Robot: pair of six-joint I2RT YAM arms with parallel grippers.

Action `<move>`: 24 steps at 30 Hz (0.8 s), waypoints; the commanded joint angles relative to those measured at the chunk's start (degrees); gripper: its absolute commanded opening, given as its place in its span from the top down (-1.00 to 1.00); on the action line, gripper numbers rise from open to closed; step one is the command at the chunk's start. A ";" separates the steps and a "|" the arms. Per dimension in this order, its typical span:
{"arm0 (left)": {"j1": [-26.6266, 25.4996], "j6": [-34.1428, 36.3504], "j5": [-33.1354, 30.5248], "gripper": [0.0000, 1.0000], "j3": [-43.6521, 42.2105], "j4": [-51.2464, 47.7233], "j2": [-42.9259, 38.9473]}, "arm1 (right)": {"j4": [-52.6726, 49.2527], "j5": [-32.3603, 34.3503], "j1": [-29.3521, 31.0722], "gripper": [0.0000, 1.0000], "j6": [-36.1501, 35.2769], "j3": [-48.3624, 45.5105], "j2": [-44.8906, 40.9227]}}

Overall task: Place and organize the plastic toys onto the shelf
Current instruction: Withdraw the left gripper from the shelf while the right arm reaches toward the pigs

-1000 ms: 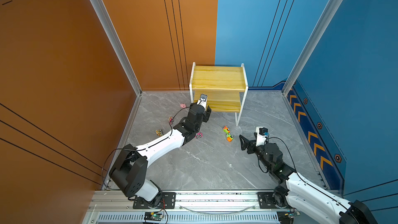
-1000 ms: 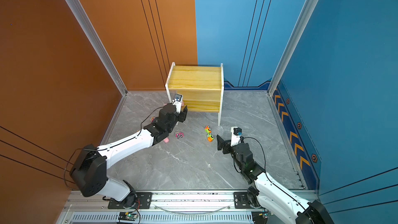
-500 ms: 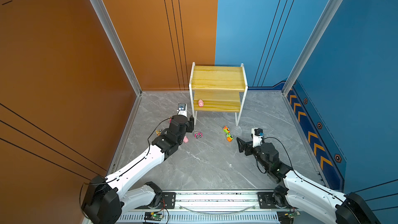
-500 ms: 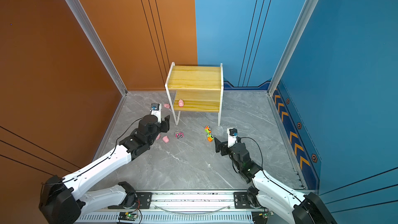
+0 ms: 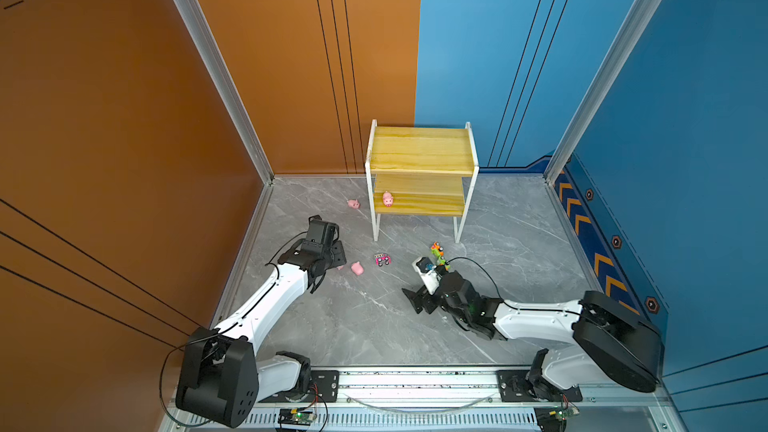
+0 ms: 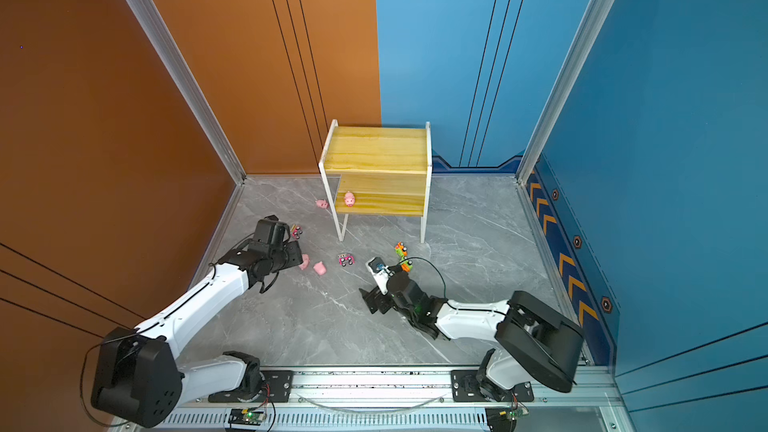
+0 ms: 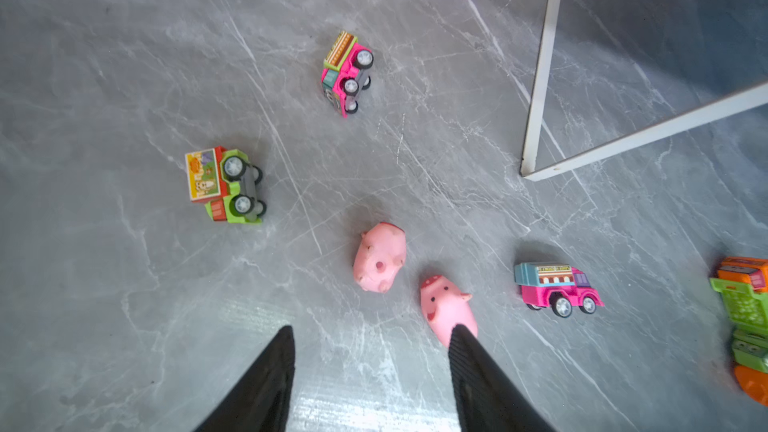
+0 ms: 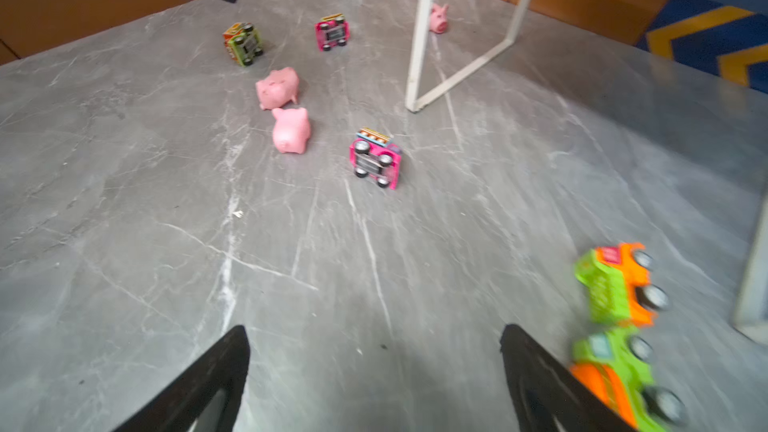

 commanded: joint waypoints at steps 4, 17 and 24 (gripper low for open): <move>2.99 -1.52 10.28 -0.21 1.76 0.35 1.90 | -2.26 -3.87 1.45 -0.85 -2.90 16.67 16.05; 7.24 4.46 17.45 -0.26 8.28 -9.14 -3.71 | -8.29 -5.15 0.93 -0.81 -2.63 35.43 33.34; 8.40 7.15 20.20 -0.26 9.25 -9.20 -2.86 | -9.66 -4.67 -0.38 -0.78 -1.86 40.36 37.73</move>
